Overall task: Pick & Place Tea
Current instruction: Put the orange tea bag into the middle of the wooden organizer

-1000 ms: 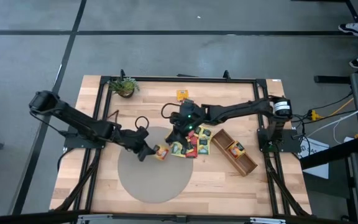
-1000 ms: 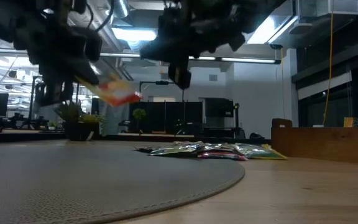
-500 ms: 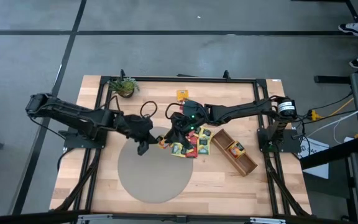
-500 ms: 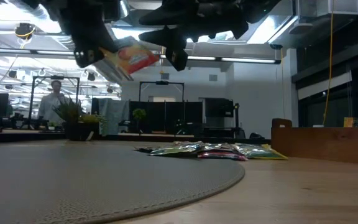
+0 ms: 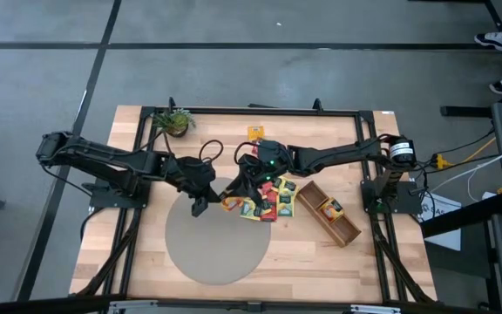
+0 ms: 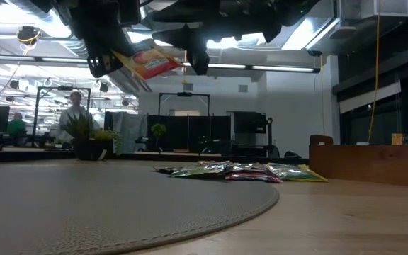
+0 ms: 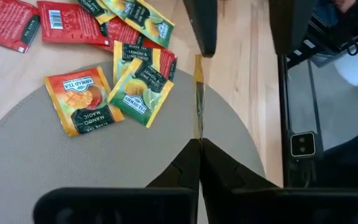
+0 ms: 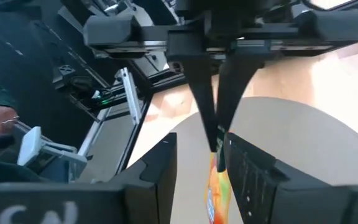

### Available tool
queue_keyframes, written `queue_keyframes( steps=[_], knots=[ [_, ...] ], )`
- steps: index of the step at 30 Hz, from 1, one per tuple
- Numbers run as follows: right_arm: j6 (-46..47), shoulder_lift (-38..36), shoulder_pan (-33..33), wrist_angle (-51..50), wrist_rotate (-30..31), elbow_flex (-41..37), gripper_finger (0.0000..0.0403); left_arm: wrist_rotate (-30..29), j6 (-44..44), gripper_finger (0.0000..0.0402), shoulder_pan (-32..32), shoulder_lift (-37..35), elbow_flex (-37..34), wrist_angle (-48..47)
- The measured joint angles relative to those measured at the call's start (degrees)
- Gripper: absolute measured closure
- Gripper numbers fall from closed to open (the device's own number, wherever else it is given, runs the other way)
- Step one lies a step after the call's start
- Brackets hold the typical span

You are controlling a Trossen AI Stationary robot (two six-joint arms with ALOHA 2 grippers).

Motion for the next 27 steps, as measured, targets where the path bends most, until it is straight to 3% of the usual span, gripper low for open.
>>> queue_keyframes(
  steps=[11,27],
  knots=[
    [-0.1,0.0,0.0,-0.1,2.3,0.0,0.0270,2.1,0.7,0.0400,0.0,0.0,0.0,1.8],
    [2.0,0.0,0.0,-0.7,2.2,0.0,0.0276,-0.6,0.4,0.0400,-0.1,0.0,0.0,3.6]
  ],
)
